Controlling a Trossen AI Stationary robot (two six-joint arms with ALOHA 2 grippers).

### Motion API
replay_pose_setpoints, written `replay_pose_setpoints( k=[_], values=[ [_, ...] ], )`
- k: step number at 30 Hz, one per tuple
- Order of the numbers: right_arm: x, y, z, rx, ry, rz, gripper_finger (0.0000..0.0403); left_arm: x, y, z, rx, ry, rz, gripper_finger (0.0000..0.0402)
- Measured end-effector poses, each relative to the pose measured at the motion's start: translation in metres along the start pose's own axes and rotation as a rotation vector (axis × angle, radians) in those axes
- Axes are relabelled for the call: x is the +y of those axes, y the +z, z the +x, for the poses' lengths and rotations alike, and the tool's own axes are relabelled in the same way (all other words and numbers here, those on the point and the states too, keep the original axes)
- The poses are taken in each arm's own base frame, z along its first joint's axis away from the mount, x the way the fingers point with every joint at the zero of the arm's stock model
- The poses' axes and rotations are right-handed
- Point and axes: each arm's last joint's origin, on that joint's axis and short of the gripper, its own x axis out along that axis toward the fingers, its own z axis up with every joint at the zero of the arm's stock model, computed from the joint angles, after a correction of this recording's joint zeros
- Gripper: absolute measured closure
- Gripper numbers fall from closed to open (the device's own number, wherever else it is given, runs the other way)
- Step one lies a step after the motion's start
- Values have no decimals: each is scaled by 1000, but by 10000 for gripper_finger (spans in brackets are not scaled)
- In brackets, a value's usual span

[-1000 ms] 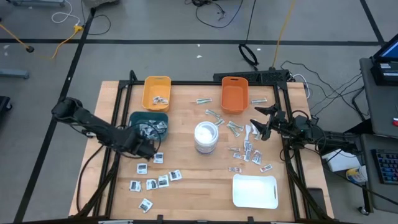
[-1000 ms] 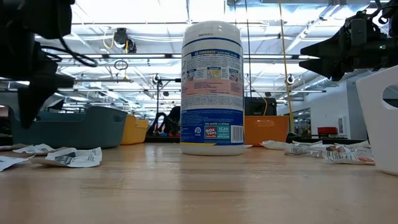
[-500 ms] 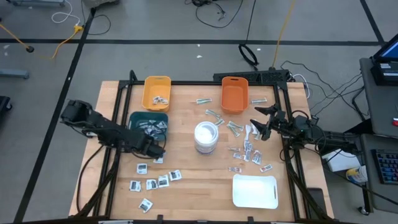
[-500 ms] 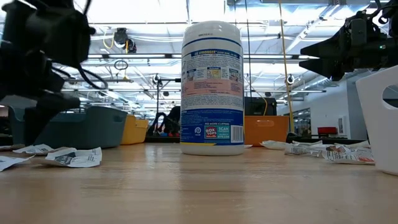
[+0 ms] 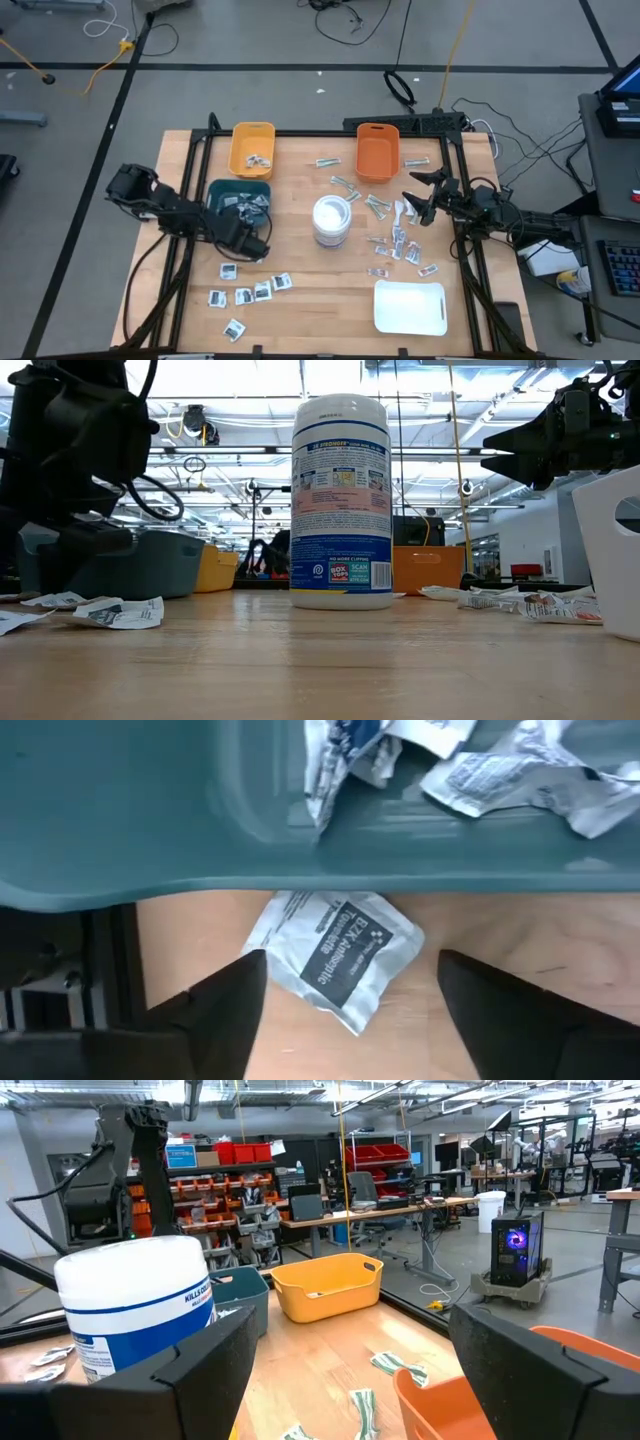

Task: Pick & Place First Aid Supplies
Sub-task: Put the black pad into the yellow bin

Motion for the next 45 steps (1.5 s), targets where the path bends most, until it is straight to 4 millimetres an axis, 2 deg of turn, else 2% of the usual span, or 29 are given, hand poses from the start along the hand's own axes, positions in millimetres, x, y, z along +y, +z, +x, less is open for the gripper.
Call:
replay_pose_setpoints(
  k=[4,15,17,22,25,29,39,45],
  values=[
    [0,0,0,0,0,0,81,0,-3,0,-14,-12,15,165],
    [0,0,0,0,0,0,79,-6,-8,1,-14,-85,-6,367],
    [0,0,0,0,0,0,79,-8,-8,1,-11,-104,19,391],
    [0,0,0,0,0,0,79,-12,-9,1,-7,-147,31,398],
    [0,0,0,0,0,0,81,-14,-10,-8,4,-154,22,399],
    [0,0,0,0,0,0,81,-16,-13,-35,78,-206,25,400],
    [0,0,0,0,0,0,81,-9,-11,-90,93,-291,70,401],
    [0,0,0,0,0,0,81,1,-8,-119,76,-250,94,401]
  ],
)
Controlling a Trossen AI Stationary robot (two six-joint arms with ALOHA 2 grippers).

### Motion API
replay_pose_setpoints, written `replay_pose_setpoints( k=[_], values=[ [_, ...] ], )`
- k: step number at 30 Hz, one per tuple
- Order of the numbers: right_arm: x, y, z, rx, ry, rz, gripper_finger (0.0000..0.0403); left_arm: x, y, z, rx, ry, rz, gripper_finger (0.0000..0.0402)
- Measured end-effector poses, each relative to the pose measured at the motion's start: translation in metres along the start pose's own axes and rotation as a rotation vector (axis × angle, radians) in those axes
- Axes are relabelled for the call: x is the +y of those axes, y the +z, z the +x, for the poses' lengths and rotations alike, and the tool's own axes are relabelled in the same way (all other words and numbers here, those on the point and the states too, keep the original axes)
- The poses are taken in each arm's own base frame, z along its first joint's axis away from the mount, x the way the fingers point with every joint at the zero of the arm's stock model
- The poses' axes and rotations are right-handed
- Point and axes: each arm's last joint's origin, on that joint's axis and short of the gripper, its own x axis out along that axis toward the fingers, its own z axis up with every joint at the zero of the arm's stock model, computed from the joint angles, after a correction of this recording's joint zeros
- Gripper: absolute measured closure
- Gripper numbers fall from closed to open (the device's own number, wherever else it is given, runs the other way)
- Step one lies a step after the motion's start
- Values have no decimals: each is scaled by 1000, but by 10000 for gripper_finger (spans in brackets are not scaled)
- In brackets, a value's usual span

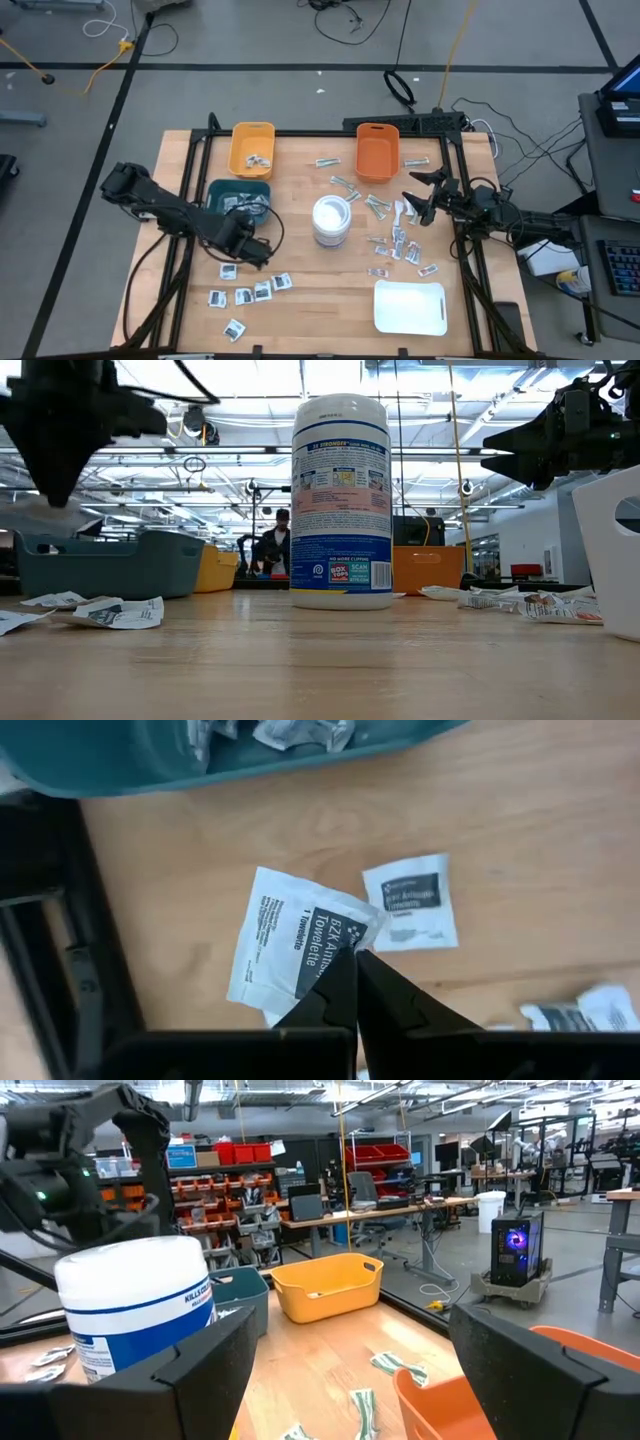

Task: Pick & Place First Aid Supplies
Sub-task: Put the black pad into the yellow bin

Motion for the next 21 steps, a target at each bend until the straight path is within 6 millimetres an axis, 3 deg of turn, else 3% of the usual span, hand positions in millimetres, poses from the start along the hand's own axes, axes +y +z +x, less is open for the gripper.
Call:
replay_pose_setpoints(
  k=[3,6,12,21],
  values=[
    [0,0,0,0,0,0,79,1,4,-14,-12,10,10,401],
    [0,0,0,0,0,0,79,2,22,-21,-26,47,22,401],
    [0,0,0,-1,0,0,78,13,82,-26,-6,74,54,401],
    [0,0,0,0,0,0,81,42,179,-12,36,61,91,401]
  ],
)
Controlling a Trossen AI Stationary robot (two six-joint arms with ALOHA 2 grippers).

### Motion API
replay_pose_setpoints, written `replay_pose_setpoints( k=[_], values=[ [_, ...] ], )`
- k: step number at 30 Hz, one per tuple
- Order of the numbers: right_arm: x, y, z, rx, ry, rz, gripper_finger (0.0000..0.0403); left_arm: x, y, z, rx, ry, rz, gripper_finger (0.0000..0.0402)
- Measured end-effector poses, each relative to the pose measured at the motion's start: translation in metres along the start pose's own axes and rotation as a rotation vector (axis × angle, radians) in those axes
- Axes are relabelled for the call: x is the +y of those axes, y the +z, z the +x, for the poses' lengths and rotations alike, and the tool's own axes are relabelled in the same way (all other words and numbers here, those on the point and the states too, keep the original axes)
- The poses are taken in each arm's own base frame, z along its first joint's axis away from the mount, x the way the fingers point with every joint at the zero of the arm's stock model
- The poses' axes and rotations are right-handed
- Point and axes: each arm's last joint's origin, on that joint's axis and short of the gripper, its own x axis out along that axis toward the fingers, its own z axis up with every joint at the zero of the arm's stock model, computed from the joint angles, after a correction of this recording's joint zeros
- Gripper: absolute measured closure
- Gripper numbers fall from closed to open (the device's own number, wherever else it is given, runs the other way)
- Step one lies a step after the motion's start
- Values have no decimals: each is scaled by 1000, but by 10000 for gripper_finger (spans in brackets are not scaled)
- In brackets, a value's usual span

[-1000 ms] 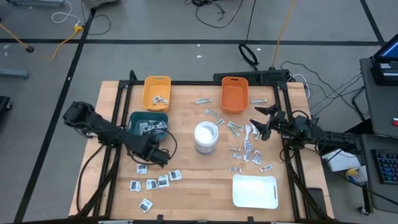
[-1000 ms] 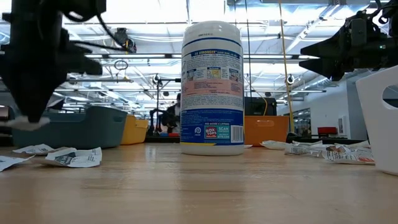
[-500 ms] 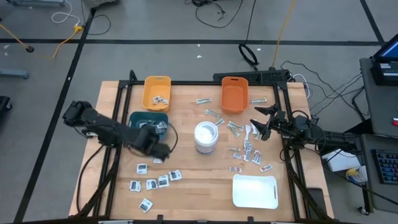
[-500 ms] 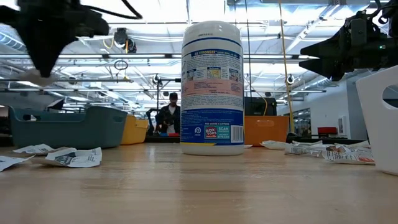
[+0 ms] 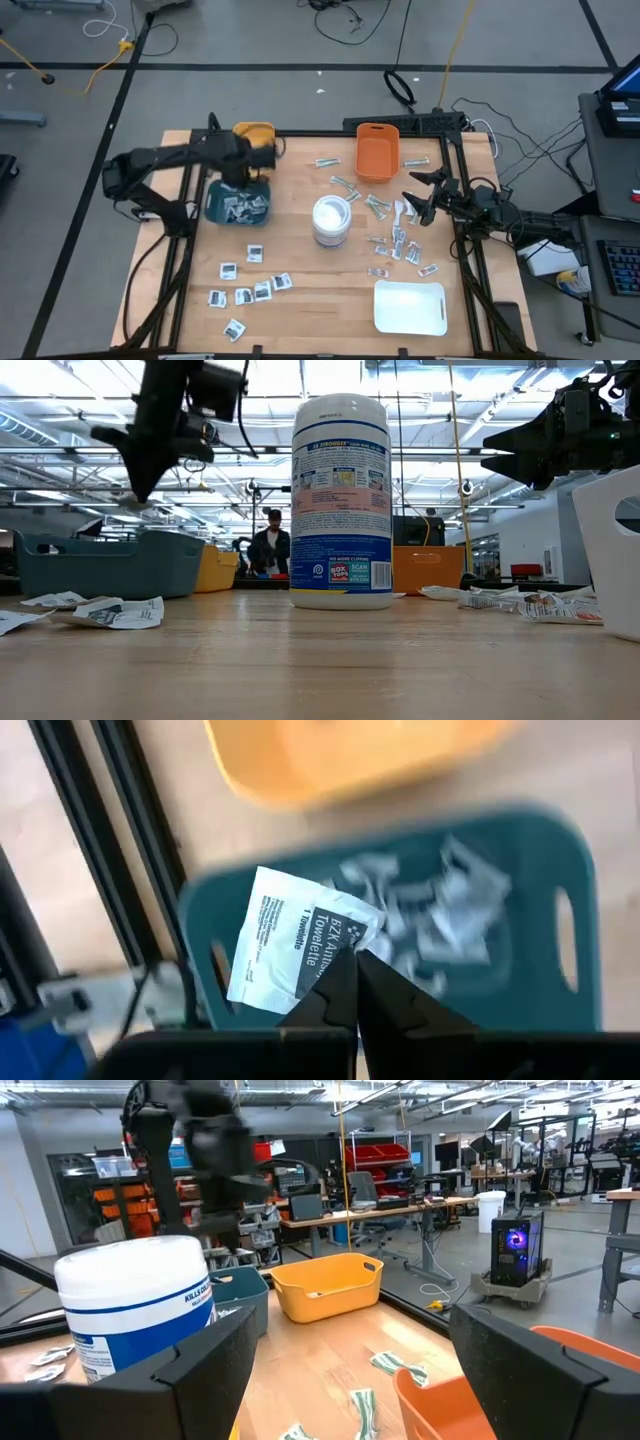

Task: Pick & Place First Aid Supplies
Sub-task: Put the black pad into the yellow bin

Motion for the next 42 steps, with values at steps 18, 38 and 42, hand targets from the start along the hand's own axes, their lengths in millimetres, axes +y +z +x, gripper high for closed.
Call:
replay_pose_setpoints(
  k=[18,38,42],
  values=[
    [0,0,0,0,0,0,79,30,121,48,6,-126,5,401],
    [0,0,0,0,0,0,79,18,172,92,105,-158,57,257],
    [0,0,0,0,0,0,78,20,168,85,119,-183,54,180]
  ],
)
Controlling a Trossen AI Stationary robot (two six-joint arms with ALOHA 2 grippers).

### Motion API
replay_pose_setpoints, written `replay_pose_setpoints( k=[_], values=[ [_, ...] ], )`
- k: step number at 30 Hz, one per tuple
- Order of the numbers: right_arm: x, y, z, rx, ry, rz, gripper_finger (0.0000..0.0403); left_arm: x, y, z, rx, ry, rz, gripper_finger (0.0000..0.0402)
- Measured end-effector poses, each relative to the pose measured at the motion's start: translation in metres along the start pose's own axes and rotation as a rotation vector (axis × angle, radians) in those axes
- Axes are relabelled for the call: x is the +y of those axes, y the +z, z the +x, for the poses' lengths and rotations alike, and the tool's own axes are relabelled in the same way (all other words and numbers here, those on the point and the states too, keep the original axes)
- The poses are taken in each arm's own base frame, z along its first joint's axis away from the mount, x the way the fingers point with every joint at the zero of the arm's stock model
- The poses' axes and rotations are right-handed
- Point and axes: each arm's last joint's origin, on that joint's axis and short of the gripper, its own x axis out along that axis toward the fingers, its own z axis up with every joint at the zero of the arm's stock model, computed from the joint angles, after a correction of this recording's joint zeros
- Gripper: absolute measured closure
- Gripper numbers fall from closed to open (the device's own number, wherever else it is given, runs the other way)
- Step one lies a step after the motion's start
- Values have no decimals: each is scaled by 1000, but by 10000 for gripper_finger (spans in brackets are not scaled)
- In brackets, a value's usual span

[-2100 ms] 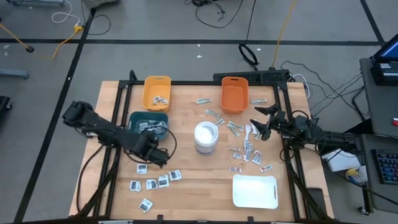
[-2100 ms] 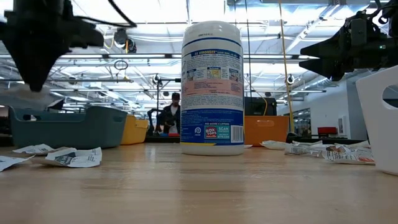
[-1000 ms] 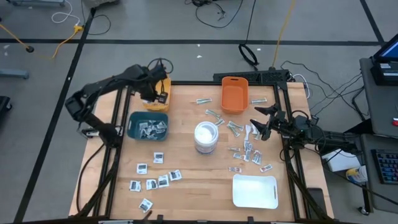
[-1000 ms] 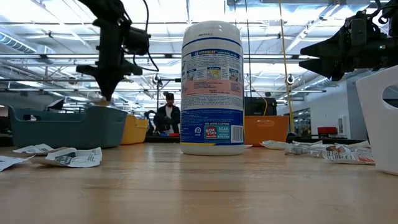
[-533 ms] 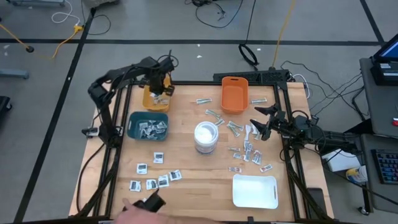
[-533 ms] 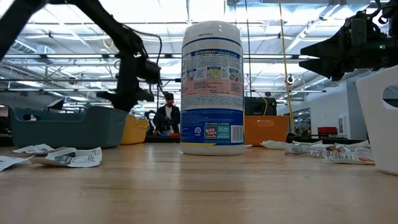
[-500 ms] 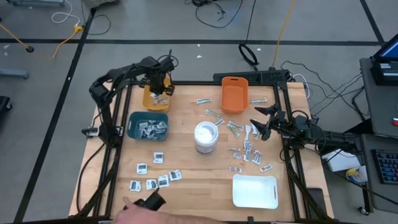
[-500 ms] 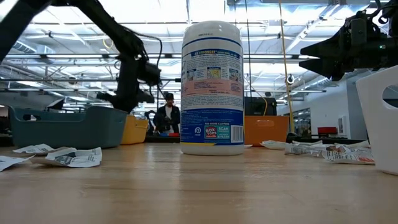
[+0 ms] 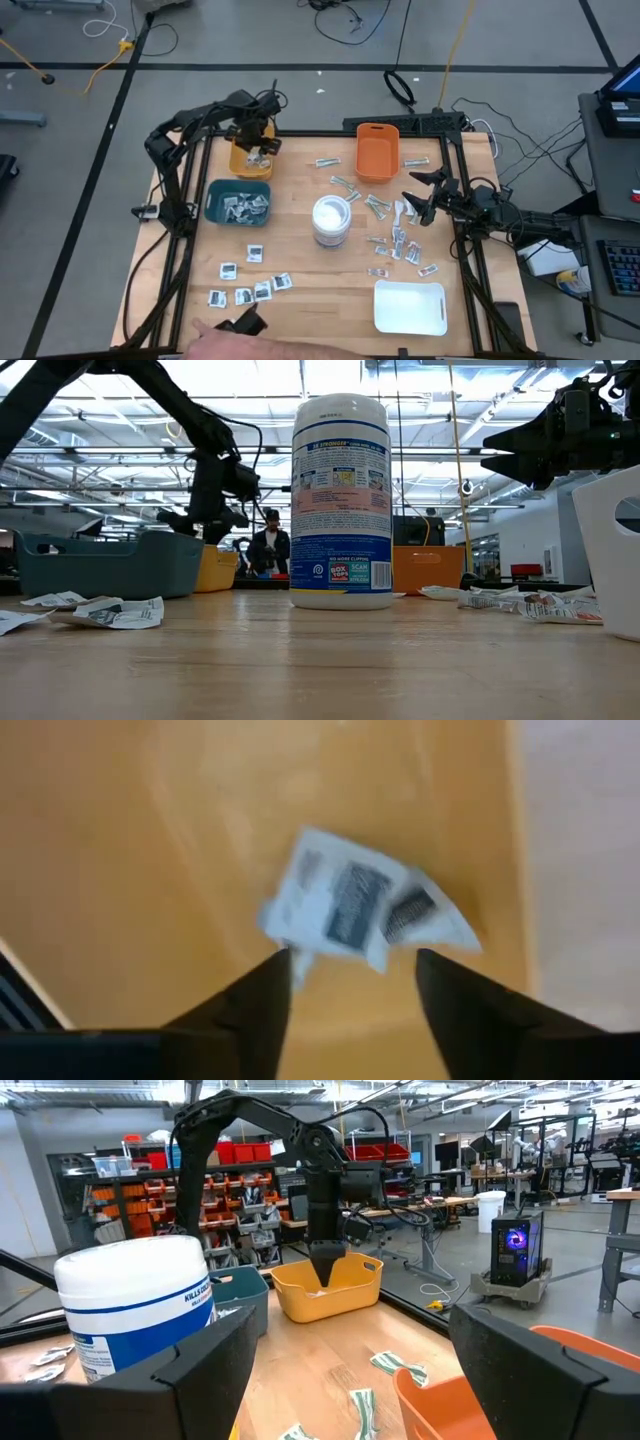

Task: Pick & Place First Aid Supplies
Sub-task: Put the black pad into the yellow bin

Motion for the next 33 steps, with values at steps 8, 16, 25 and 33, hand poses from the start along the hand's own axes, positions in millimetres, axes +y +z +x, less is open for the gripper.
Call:
replay_pose_setpoints(
  k=[8,16,25,33],
  values=[
    [0,0,0,0,0,0,82,-5,-23,-34,-44,-81,-31,106],
    [0,0,0,0,0,0,78,-25,-67,-62,-149,-73,-39,98],
    [0,0,0,0,0,0,78,-72,-158,-53,-154,-151,65,114],
    [0,0,0,0,0,0,81,-98,-240,-36,-62,-148,83,127]
  ],
)
